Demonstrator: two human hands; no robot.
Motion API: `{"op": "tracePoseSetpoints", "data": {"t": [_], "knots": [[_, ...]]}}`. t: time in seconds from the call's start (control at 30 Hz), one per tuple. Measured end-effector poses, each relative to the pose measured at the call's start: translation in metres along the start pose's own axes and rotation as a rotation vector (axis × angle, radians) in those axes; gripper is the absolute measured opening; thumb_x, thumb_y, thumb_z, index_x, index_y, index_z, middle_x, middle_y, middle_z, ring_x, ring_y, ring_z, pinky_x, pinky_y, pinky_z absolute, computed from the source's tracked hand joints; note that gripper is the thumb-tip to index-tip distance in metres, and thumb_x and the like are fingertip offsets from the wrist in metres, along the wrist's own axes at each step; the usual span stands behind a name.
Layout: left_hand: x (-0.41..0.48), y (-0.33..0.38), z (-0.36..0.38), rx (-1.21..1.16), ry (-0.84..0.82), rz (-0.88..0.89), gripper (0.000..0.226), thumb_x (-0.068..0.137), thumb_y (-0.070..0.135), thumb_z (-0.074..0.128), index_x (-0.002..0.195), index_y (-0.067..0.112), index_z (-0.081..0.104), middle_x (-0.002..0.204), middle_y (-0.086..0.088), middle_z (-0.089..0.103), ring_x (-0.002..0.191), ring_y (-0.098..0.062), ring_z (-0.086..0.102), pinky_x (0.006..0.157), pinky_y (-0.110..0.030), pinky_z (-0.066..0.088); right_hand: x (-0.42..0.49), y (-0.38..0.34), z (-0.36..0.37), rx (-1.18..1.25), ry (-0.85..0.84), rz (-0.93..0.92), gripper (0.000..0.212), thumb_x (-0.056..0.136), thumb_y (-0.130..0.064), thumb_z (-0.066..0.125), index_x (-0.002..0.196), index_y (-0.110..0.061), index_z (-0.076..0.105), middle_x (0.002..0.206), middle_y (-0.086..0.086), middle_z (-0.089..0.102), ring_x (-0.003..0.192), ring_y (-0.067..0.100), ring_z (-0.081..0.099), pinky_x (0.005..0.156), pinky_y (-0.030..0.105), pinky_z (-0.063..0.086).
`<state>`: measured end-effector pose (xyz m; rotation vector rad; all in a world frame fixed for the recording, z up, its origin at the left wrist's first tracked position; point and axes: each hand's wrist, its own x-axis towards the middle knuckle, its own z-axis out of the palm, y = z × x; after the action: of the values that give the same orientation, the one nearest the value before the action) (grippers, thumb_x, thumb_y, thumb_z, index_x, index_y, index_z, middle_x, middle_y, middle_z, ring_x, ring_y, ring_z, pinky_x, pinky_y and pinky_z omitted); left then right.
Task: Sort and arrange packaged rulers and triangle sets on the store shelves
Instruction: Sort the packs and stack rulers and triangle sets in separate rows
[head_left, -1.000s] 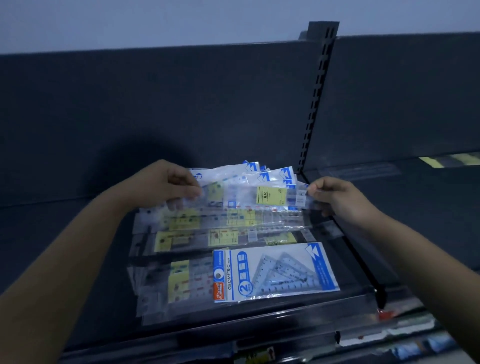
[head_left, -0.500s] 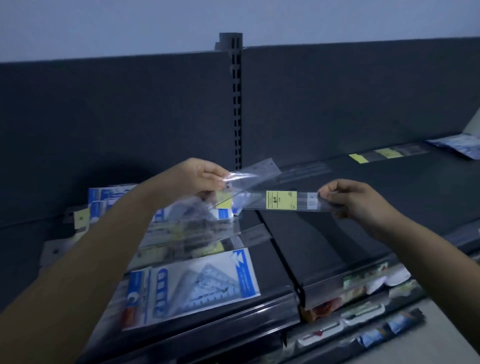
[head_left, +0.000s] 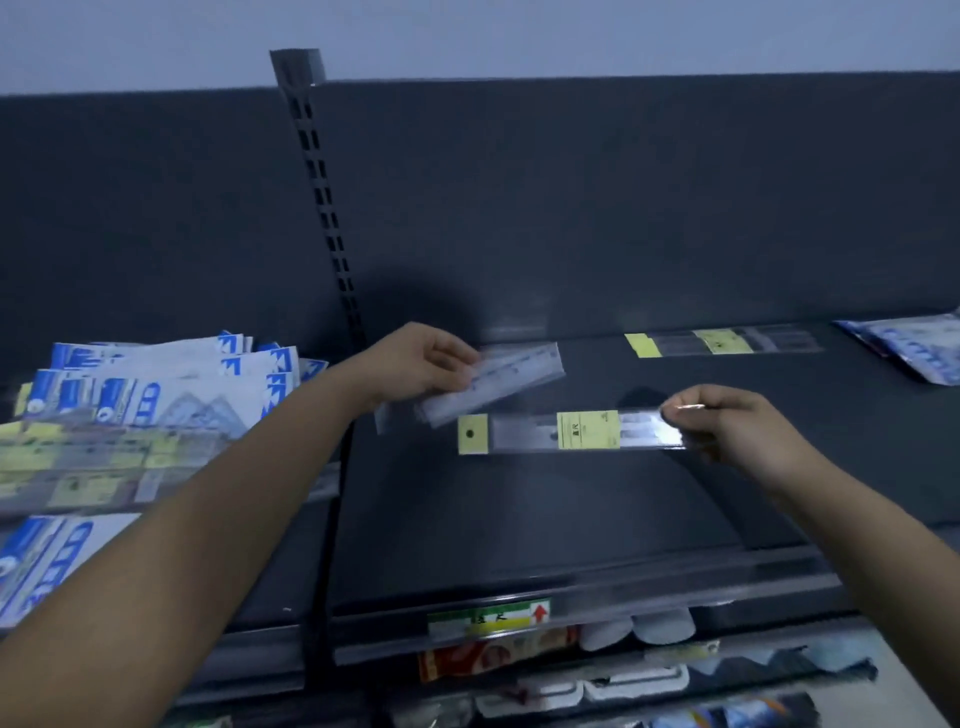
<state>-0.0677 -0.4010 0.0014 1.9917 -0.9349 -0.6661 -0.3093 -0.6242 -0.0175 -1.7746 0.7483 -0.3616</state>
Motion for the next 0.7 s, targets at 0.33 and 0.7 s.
{"op": "tracePoseSetpoints", "data": {"t": [0.33, 0.7], "knots": [[0.061, -0.02, -0.004, 0.324, 0.024, 0.1, 0.021, 0.088, 0.01, 0.066, 0.108, 0.012, 0.067, 0.099, 0.0, 0.068, 0.092, -0.009, 0.064, 0.079, -0.018, 0.051, 0.043, 0.006, 0.029, -0.083, -0.131, -0.025, 0.009, 0.086, -0.01, 0.063, 0.077, -0.01, 0.065, 0.061, 0.002, 0.054, 0.055, 0.012, 0.046, 0.05, 0.017, 0.038], [0.079, -0.041, 0.002, 0.539, -0.002, 0.214, 0.035, 0.091, 0.03, 0.061, 0.125, 0.022, 0.057, 0.114, 0.007, 0.061, 0.092, -0.005, 0.056, 0.087, -0.027, 0.048, 0.092, 0.001, 0.061, -0.42, -0.158, -0.201, 0.007, 0.079, -0.018, 0.072, 0.082, -0.022, 0.067, 0.091, -0.007, 0.057, 0.077, 0.005, 0.057, 0.065, 0.006, 0.039]]}}
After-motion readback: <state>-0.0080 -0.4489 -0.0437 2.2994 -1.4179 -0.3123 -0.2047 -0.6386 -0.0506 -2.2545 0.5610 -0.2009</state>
